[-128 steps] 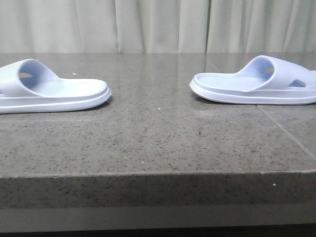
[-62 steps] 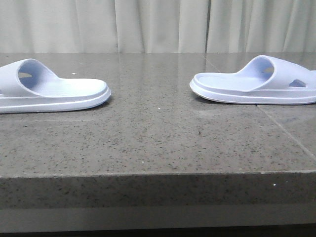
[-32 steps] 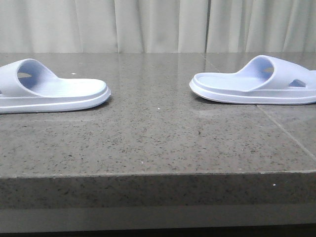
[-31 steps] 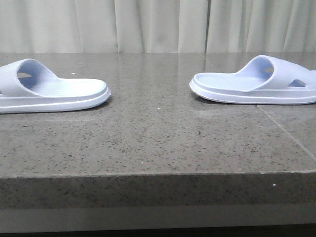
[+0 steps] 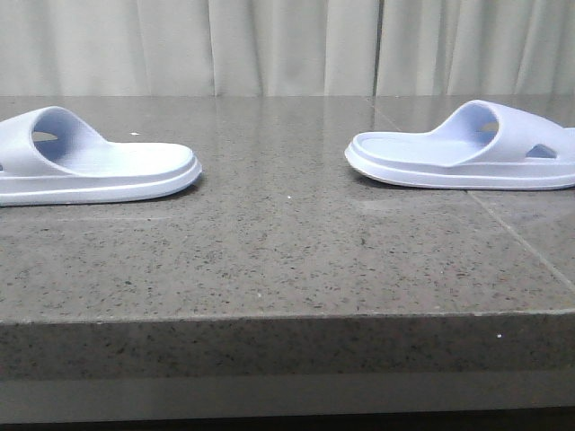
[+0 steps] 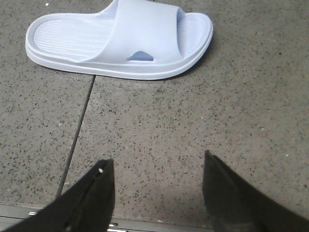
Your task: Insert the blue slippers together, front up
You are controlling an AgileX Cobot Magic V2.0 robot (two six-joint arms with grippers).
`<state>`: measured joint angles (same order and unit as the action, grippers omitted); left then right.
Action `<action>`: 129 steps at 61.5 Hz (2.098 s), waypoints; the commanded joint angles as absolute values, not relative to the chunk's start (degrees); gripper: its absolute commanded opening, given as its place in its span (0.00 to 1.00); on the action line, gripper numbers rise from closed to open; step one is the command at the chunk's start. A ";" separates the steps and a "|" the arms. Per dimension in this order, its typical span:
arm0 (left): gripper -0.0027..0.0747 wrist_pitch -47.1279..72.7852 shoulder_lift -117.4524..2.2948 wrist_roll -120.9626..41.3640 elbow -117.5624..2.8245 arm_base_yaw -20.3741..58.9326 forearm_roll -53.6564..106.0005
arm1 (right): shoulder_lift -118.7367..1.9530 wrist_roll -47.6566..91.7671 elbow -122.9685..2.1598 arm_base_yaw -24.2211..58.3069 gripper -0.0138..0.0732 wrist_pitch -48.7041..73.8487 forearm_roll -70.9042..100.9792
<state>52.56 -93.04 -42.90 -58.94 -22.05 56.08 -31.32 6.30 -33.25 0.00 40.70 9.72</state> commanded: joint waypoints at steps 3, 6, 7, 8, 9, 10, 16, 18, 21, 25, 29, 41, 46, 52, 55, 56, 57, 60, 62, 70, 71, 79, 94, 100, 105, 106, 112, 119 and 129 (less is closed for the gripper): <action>0.42 52.75 -92.41 -43.44 -60.64 -19.70 59.31 | -31.85 6.45 -35.01 -0.17 0.66 36.91 9.88; 0.42 52.67 -93.05 -43.44 -60.64 -18.78 59.21 | -31.85 6.45 -35.01 -0.17 0.66 36.91 9.88; 0.42 52.67 -93.26 -43.44 -60.64 -18.53 59.21 | -31.85 6.45 -35.01 -0.17 0.66 36.91 9.88; 0.42 52.67 -93.38 -43.44 -60.64 -18.17 59.21 | -31.85 6.45 -35.01 -0.17 0.66 36.91 9.88; 0.41 52.67 -93.51 -43.44 -60.64 -17.89 59.21 | -31.85 6.45 -35.01 -0.17 0.66 36.91 9.88; 0.42 52.67 -93.71 -43.44 -60.64 -17.56 59.33 | -31.85 6.45 -35.01 -0.17 0.66 36.96 9.88; 0.41 52.41 -94.78 -43.44 -60.64 -15.74 59.33 | -31.85 6.45 -35.01 -0.17 0.66 37.02 9.88; 0.41 52.41 -95.17 -43.44 -60.64 -15.47 59.33 | -31.85 6.45 -35.01 -0.17 0.66 37.02 9.88; 0.41 52.41 -95.48 -43.44 -60.64 -14.88 59.33 | -31.85 6.45 -35.01 -0.17 0.66 37.02 9.88; 0.41 52.41 -96.18 -43.44 -60.64 -14.48 59.33 | -31.85 6.45 -35.01 -0.17 0.66 37.02 9.88; 0.39 52.41 -96.66 -43.44 -60.64 -14.37 59.33 | -31.85 6.45 -35.01 -0.17 0.66 37.02 9.88; 0.11 52.31 -97.35 -43.44 -60.64 -14.37 59.33 | -31.85 6.45 -35.01 -0.17 0.66 37.09 9.99; 0.01 52.31 -97.12 -43.95 -60.64 -14.37 59.59 | -31.85 6.45 -35.01 -0.17 0.66 37.09 10.16; 0.01 52.78 -96.45 -44.59 -60.64 -14.37 59.72 | -31.85 6.45 -35.01 -0.17 0.66 36.91 10.15; 0.01 53.03 -95.51 -44.59 -60.64 -14.37 59.83 | -31.85 6.45 -35.01 -0.17 0.66 36.85 10.15; 0.01 53.02 -95.23 -44.59 -60.64 -14.37 59.95 | -31.85 6.45 -35.06 -0.17 0.66 36.86 10.15; 0.01 53.19 -94.70 -44.59 -60.64 -14.37 60.16 | -31.85 6.45 -35.06 -0.17 0.66 36.86 10.15; 0.01 53.57 -93.54 -44.59 -60.64 -14.37 60.53 | -31.85 6.45 -35.19 -0.17 0.66 36.91 10.15; 0.01 53.72 -92.60 -44.59 -60.64 -14.37 60.77 | -31.85 6.45 -35.19 -0.17 0.66 36.91 10.15; 0.01 55.71 -87.29 -44.68 -60.21 -14.37 62.49 | -32.07 6.45 -35.19 -0.17 0.66 37.17 10.15; 0.01 55.84 -86.57 -44.68 -59.97 -14.37 62.79 | -32.12 6.45 -35.24 -0.17 0.66 37.22 10.15; 0.01 54.58 -79.17 -48.06 -55.02 -14.37 69.15 | -32.13 6.45 -35.37 -0.17 0.66 37.39 10.15; 0.01 53.38 -71.57 -52.17 -47.48 -11.26 79.07 | -34.85 4.62 -39.58 -0.17 0.66 37.64 9.59; 0.01 51.30 -71.98 -52.18 -47.39 -8.48 79.71 | -39.12 2.01 -42.54 -0.79 0.66 39.55 7.14; 0.01 47.68 -72.35 -52.18 -47.39 -6.05 80.23 | -43.85 0.00 -45.43 -3.41 0.66 41.50 4.80; 0.01 47.02 -72.35 -52.18 -47.39 -5.66 80.23 | -44.64 0.00 -45.90 -4.00 0.66 41.78 4.70; 0.01 45.51 -72.35 -52.29 -47.39 -3.46 80.23 | -50.05 0.00 -48.83 -9.49 0.66 43.76 5.13; 0.01 45.07 -72.35 -52.68 -47.39 -2.29 80.23 | -56.52 0.91 -51.41 -16.19 0.66 45.43 8.26; 0.01 45.21 -72.35 -53.21 -47.39 -2.29 80.23 | -64.22 12.09 -54.05 -25.15 0.66 45.96 23.27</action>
